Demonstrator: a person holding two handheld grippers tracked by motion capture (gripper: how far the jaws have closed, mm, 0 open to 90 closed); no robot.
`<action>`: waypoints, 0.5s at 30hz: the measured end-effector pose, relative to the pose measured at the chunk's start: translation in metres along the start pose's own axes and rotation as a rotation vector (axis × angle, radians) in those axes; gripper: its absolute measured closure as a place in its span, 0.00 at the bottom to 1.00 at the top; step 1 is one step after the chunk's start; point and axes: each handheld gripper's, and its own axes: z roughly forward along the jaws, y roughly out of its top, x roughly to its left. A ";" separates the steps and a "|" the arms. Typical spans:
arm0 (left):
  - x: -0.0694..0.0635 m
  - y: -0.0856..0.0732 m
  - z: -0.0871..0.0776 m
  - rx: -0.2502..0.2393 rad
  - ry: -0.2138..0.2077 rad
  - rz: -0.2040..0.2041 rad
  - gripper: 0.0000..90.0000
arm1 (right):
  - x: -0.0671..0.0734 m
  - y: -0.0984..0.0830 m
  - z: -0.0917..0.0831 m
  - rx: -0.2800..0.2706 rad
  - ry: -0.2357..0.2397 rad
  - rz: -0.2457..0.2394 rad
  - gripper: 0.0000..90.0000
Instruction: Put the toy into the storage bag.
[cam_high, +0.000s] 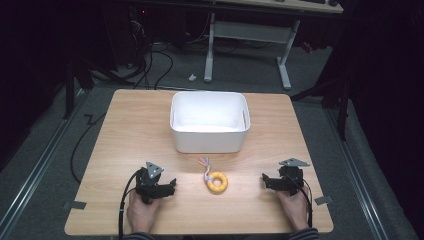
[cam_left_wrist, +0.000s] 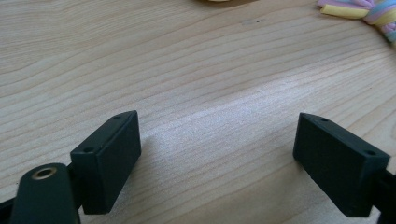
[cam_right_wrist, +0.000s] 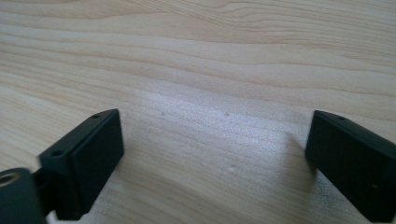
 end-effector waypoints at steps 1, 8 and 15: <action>0.000 0.000 0.000 0.000 0.000 0.000 0.17 | 0.000 0.000 0.000 0.000 0.000 0.000 0.17; 0.000 0.000 0.000 0.000 0.000 0.000 0.17 | -0.002 0.001 -0.006 0.014 0.026 -0.023 0.27; 0.000 0.000 0.000 0.000 0.001 0.000 0.17 | 0.002 0.001 -0.018 -0.012 0.094 -0.068 0.39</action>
